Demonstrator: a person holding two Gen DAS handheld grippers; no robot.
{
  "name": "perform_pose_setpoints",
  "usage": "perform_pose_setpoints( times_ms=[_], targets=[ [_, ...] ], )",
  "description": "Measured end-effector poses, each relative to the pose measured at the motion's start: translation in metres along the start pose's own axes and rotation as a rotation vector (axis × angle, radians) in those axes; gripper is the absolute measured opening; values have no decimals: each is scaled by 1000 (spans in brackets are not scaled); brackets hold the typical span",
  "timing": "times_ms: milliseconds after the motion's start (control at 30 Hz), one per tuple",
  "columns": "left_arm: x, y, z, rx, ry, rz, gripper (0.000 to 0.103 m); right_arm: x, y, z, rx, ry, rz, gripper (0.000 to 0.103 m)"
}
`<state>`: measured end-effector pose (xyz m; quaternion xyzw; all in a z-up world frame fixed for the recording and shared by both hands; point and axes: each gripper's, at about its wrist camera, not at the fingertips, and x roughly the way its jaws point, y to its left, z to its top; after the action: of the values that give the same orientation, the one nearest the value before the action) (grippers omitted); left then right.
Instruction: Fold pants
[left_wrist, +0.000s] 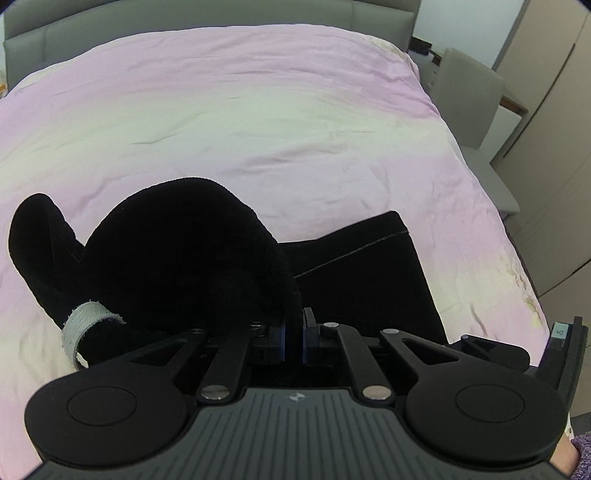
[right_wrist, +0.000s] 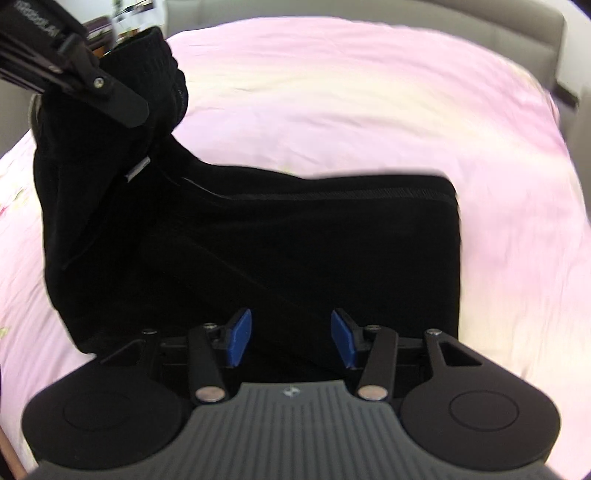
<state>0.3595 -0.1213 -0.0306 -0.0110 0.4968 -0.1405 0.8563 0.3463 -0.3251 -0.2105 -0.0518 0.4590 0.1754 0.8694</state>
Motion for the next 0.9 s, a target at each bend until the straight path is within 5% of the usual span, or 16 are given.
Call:
perform_pose_setpoints(
  times_ms=[367,467,533,633,767,900],
  targets=[
    [116,-120,-34,232,159,169,8,7,-60,-46,73,-21,85,44],
    [131,-135,-43,289,199,205,26,-3,-73,-54,74,-15,63,44],
    [125,-141,-46,301,188,174,52,-7,-81,-58,83,-12,51,44],
    [100,-143,-45,306,156,103,58,-11,-93,-59,103,-16,36,44],
    [52,-122,-36,250,133,-120,62,-31,-78,-45,117,-50,27,44],
    [-2,-81,-29,234,41,-145,63,-57,-64,-24,99,-99,66,44]
  ],
)
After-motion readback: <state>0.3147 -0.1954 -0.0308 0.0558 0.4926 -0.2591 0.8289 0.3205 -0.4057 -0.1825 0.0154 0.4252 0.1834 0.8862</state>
